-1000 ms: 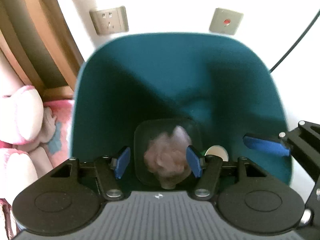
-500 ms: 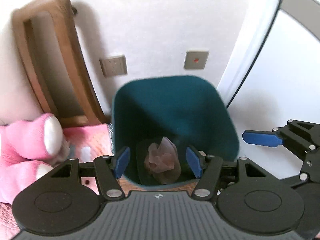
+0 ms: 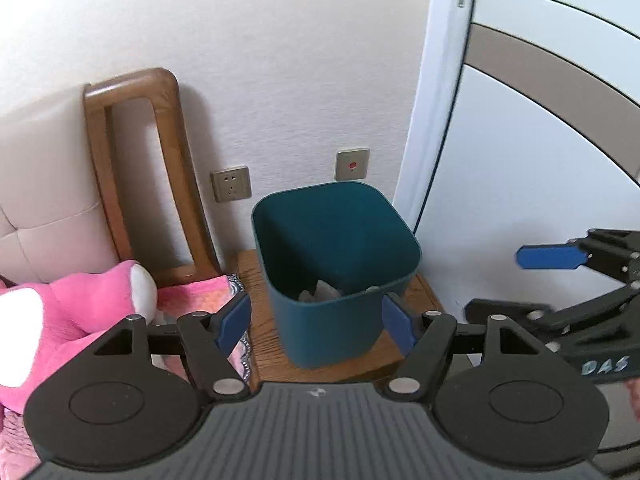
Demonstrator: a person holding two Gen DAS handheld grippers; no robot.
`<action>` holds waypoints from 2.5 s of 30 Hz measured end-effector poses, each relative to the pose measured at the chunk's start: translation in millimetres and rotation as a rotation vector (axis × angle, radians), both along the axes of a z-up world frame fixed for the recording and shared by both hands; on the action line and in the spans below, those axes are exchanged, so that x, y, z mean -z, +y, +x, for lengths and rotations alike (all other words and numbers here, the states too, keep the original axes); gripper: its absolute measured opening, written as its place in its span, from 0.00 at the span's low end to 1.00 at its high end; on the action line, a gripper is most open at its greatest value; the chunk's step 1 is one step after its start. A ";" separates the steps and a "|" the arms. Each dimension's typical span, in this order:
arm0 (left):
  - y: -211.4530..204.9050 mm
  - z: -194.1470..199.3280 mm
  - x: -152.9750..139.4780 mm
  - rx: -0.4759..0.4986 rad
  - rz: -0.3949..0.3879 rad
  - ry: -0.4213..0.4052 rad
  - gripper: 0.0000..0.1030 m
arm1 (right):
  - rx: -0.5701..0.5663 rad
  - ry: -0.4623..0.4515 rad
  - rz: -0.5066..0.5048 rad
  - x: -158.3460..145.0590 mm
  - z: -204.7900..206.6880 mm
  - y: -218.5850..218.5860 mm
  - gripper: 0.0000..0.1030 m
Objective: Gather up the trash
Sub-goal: 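Open left tool over bin dropping mesh bag while right tool drops tube, then lower left tool to grasp purple chip bag while right tool grasps yellow carton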
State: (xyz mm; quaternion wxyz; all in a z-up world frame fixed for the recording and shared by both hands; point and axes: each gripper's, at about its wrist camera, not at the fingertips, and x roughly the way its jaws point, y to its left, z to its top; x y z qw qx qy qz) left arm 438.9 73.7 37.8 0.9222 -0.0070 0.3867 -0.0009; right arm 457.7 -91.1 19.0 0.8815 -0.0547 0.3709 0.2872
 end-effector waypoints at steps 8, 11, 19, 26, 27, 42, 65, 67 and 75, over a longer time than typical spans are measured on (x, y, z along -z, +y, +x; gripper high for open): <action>1.0 -54.1 11.2 0.026 -0.016 -0.011 0.77 | 0.050 -0.012 0.054 -9.0 -67.9 -15.2 0.91; -4.2 -70.9 16.9 0.038 -0.021 -0.009 0.79 | 0.043 -0.017 0.069 -3.0 -86.6 -21.9 0.98; -20.7 -88.5 62.5 0.015 -0.097 0.032 0.98 | 0.012 -0.004 0.075 34.5 -107.7 -45.4 1.00; -39.6 -91.2 133.5 -0.090 -0.198 0.130 0.98 | -0.006 0.063 0.023 99.8 -110.2 -78.3 1.00; -41.4 -89.7 142.7 -0.102 -0.211 0.148 0.98 | -0.009 0.077 0.009 109.3 -109.7 -82.1 1.00; -60.1 -60.0 375.4 -0.293 -0.184 0.410 0.98 | 0.023 0.237 -0.182 336.6 -116.3 -113.9 0.97; -20.2 -65.3 779.2 -0.562 -0.383 0.873 0.98 | 0.114 0.674 -0.229 701.1 -167.8 -104.7 0.78; -10.1 -74.2 801.4 -0.615 -0.431 0.891 0.98 | 0.126 0.707 -0.207 716.0 -166.7 -103.5 0.77; 10.4 -132.1 886.2 -0.718 -0.669 0.930 0.98 | 0.158 0.799 -0.150 770.5 -163.0 -101.4 0.77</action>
